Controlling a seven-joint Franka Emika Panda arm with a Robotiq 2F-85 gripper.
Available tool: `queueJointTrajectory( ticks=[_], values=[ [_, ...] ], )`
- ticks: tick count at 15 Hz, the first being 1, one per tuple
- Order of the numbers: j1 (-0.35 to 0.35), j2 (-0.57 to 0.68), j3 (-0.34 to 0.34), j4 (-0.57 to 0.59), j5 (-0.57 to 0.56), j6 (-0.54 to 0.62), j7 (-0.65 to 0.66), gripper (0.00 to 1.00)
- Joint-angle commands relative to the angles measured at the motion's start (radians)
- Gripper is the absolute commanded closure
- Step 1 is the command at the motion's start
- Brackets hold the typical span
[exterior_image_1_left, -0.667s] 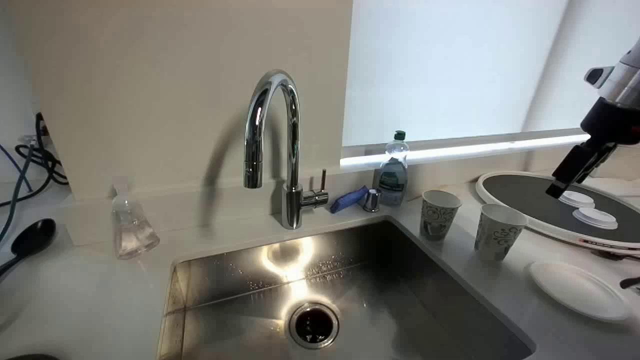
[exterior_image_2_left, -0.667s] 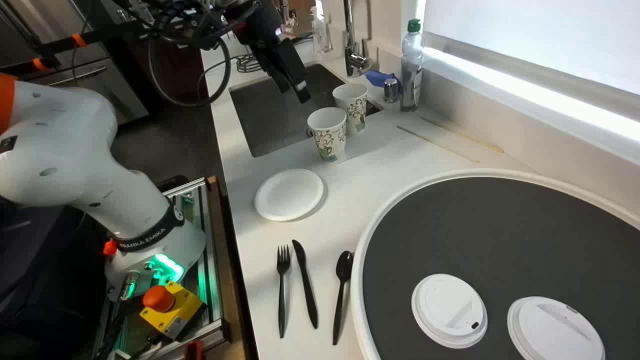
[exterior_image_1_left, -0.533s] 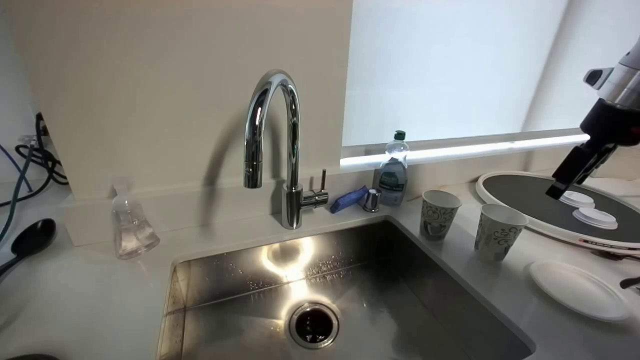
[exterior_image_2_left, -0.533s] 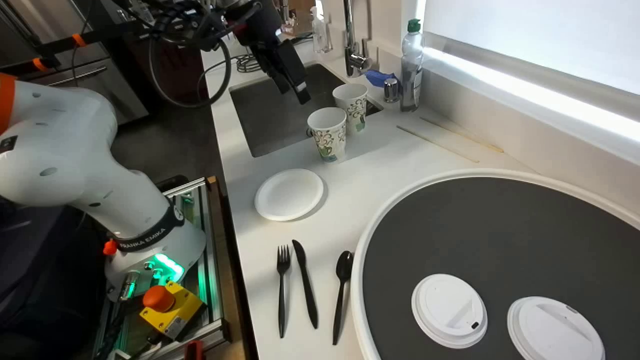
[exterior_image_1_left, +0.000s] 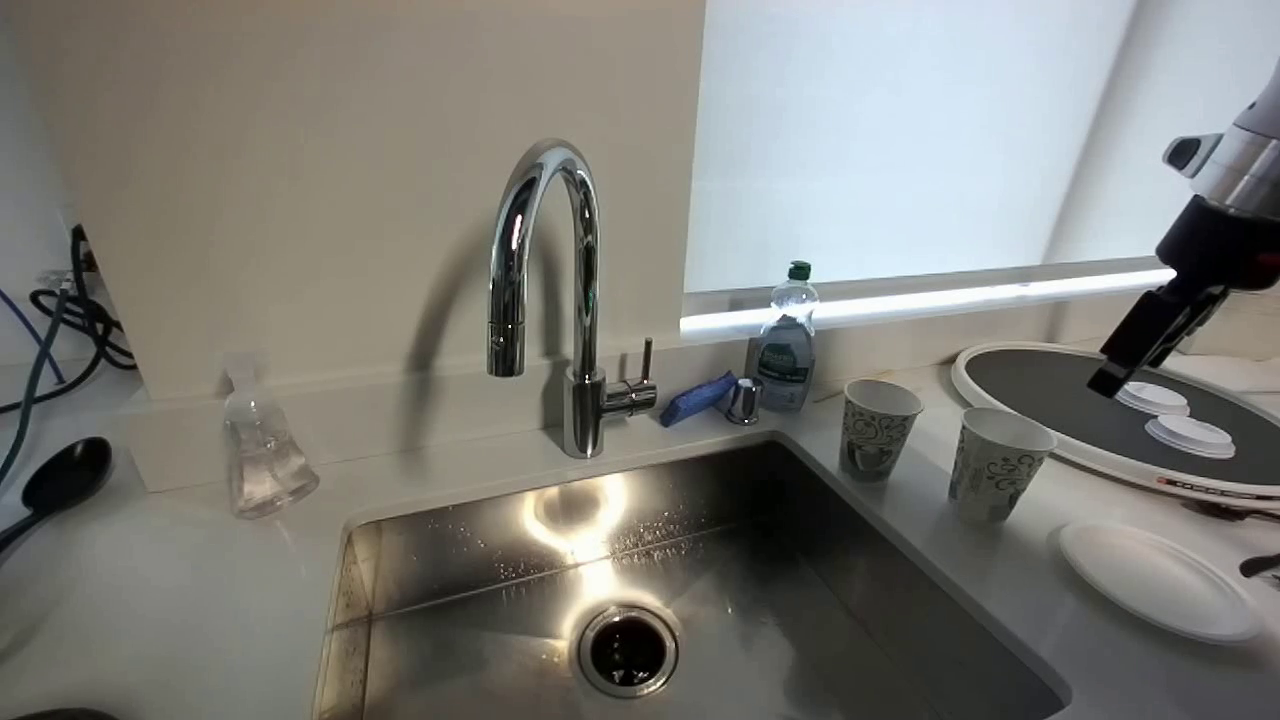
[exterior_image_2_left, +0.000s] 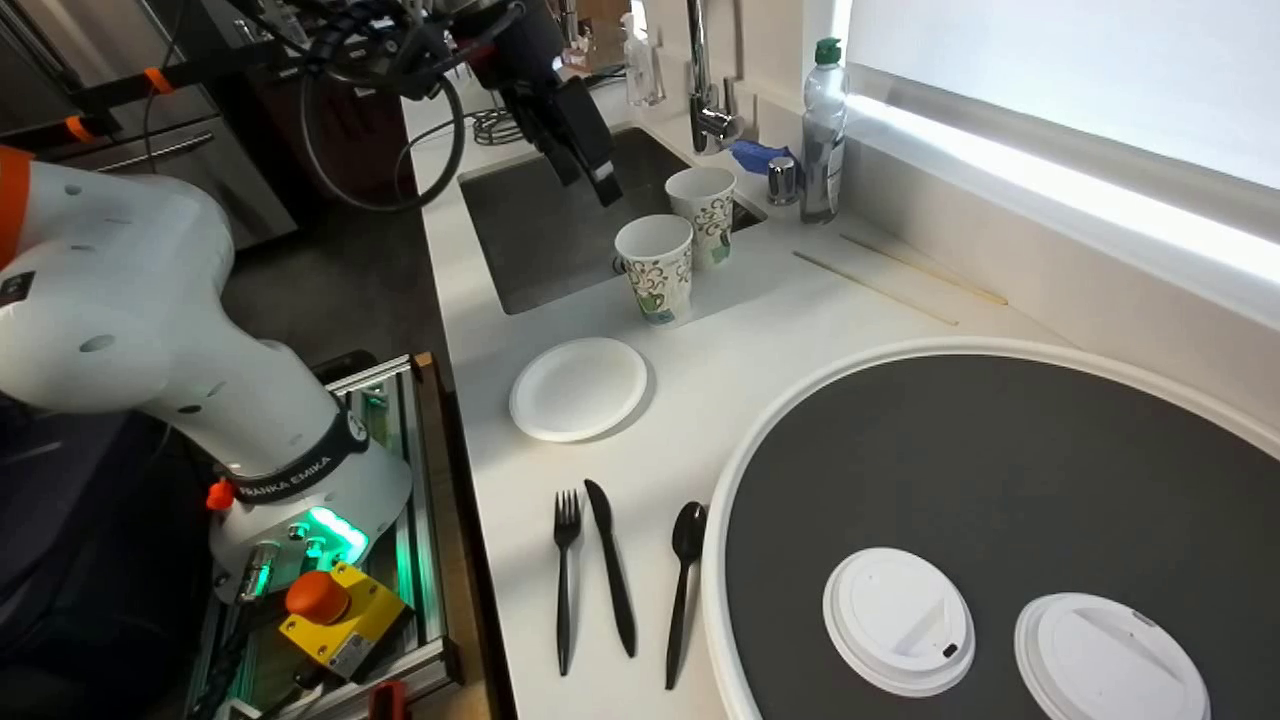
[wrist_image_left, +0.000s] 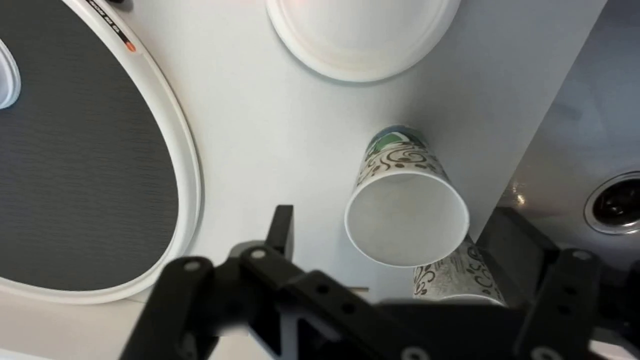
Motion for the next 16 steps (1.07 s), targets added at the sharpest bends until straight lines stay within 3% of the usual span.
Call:
queueJointTrajectory(
  ticks=[1, 6, 11, 16],
  values=[
    [0.049, 0.113, 0.024, 0.045, 0.036, 0.071, 0.027, 0.0],
    [0.082, 0.291, 0.07, 0.11, 0.059, 0.214, 0.074, 0.0],
    [0.034, 0.442, 0.112, 0.187, -0.007, 0.326, 0.15, 0.0],
    [-0.007, 0.552, 0.112, 0.265, -0.083, 0.374, 0.208, 0.0]
  ],
)
